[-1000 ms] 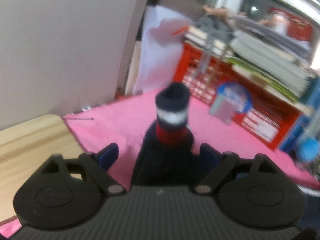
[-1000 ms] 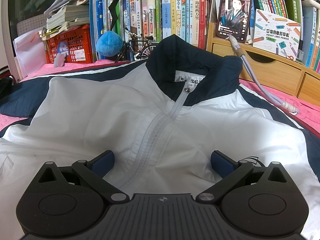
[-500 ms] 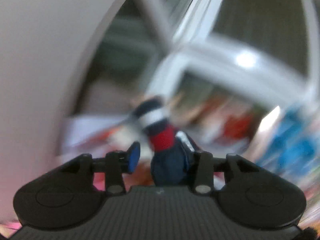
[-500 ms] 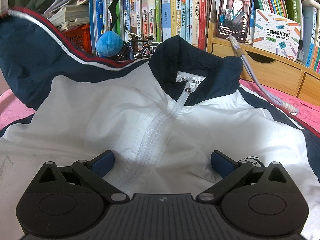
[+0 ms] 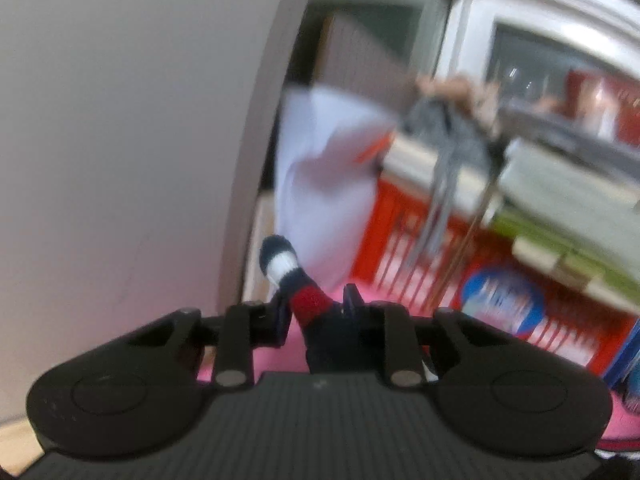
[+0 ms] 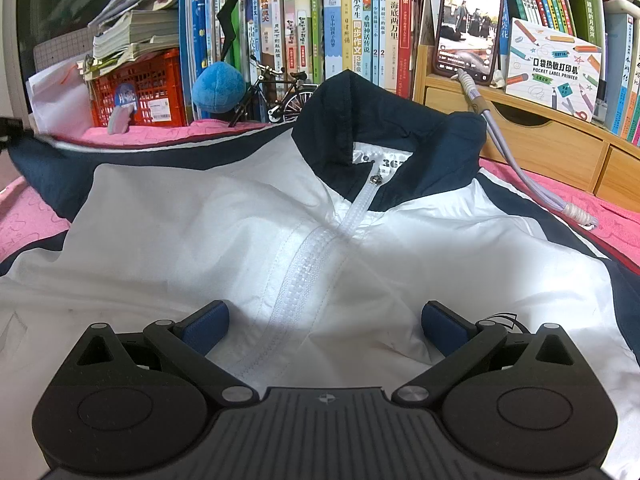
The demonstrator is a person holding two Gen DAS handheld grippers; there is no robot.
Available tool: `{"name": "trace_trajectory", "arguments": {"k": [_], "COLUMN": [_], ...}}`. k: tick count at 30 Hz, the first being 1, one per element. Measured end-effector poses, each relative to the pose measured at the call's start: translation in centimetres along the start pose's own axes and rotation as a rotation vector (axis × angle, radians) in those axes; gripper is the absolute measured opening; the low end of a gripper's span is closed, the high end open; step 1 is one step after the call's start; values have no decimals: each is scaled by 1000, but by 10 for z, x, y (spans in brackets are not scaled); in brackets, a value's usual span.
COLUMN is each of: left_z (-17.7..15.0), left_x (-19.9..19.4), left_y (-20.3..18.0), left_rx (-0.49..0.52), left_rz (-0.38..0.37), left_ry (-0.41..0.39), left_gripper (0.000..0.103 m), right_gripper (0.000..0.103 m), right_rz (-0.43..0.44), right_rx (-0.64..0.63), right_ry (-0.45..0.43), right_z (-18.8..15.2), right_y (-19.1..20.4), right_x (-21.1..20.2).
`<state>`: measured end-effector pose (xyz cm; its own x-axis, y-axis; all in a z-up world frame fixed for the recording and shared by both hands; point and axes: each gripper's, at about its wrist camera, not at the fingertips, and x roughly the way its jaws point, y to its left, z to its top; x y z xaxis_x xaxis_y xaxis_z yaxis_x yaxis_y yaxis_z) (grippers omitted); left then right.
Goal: Fold clothes
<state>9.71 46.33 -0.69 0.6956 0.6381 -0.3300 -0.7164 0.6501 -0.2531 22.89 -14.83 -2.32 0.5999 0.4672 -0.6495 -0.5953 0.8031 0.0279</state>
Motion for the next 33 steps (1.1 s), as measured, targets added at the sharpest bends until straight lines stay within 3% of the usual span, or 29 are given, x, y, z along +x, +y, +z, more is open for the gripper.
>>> {"name": "trace_trajectory", "arguments": {"k": [2, 7, 10, 14, 16, 21, 22, 25, 29, 32, 33], "left_z": [-1, -17, -20, -23, -26, -28, -27, -28, -22, -17, -19], "left_x": [1, 22, 25, 31, 32, 26, 25, 24, 18, 23, 31], "left_y": [-4, -1, 5, 1, -2, 4, 5, 6, 1, -9, -13], "left_rx": [-7, 14, -14, -16, -13, -20, -26, -28, -30, 5, 21], "left_rz": [-6, 78, 67, 74, 84, 85, 79, 68, 22, 19, 54], "left_ry": [-6, 148, 162, 168, 168, 188, 193, 190, 92, 65, 115], "left_gripper": [26, 26, 28, 28, 28, 28, 28, 27, 27, 27, 27], "right_gripper": [103, 103, 100, 103, 103, 100, 92, 32, 24, 24, 25], "right_rz": [0, -8, -4, -1, -15, -55, -57, -51, -113, -130, -128], "right_rx": [1, 13, 67, 94, 92, 114, 111, 147, 143, 193, 203], "right_ry": [0, 24, 38, -142, -151, -52, -23, 92, 86, 60, 56], "right_z": [0, 5, 26, 79, 108, 149, 150, 150, 155, 163, 163], "right_y": [0, 0, 1, 3, 2, 13, 16, 21, 24, 16, 14], "right_x": [0, -1, -10, -27, -9, 76, 91, 131, 153, 165, 169]}}
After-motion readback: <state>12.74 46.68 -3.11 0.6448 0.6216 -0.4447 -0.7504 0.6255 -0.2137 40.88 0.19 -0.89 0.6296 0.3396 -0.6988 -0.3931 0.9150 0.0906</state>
